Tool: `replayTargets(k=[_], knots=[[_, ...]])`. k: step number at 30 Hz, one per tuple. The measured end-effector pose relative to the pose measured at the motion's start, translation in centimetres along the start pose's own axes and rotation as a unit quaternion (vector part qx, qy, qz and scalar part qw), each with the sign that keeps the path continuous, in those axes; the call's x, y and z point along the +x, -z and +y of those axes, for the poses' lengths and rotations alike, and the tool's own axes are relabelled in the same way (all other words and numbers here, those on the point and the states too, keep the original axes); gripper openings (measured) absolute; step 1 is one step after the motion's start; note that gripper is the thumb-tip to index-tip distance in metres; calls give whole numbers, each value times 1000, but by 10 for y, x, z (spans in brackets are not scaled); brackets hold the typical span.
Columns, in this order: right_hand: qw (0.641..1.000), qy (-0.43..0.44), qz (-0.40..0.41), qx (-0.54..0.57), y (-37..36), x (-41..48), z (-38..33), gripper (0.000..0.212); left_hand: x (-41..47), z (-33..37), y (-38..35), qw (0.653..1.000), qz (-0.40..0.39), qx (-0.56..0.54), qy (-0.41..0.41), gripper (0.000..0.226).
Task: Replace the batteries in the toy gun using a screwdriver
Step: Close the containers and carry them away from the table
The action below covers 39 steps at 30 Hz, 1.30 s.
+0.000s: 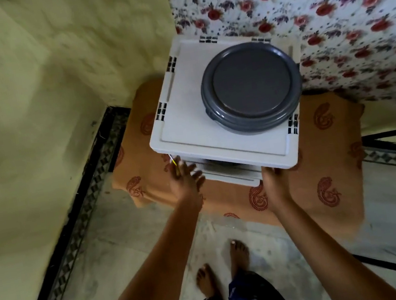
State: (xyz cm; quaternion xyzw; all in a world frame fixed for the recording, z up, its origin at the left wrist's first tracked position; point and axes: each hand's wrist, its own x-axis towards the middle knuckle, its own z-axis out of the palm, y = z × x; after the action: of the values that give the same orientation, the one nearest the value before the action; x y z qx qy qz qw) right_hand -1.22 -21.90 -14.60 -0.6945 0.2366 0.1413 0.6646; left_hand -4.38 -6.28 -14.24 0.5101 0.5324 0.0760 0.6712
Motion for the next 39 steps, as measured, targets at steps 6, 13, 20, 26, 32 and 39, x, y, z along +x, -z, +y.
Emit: replayTargets(k=[6, 13, 20, 26, 32, 39], knots=[[996, -12, -83, -27, 15, -69, -1, 40, -65, -5, 58, 976, 19, 198, -89, 18], [975, 167, -145, -19, 3, -117, -65, 28, -113, 48, 74, 988, -63, 46, -136, 37], [869, 415, -32, -267, -12, -80, -143, 41, -81, 114, 54, 981, -77, 79, -158, 19], [773, 353, -33, -526, -28, -41, -165, 63, -44, 149, 27, 914, -101, 290, -264, 18], [763, 305, -55, -567, -34, -32, -153, 63, -12, 155, 11, 844, -130, 420, -309, 27], [774, 312, -37, -550, -36, -30, -144, 69, 3, 148, 7, 800, -115, 486, -333, 20]])
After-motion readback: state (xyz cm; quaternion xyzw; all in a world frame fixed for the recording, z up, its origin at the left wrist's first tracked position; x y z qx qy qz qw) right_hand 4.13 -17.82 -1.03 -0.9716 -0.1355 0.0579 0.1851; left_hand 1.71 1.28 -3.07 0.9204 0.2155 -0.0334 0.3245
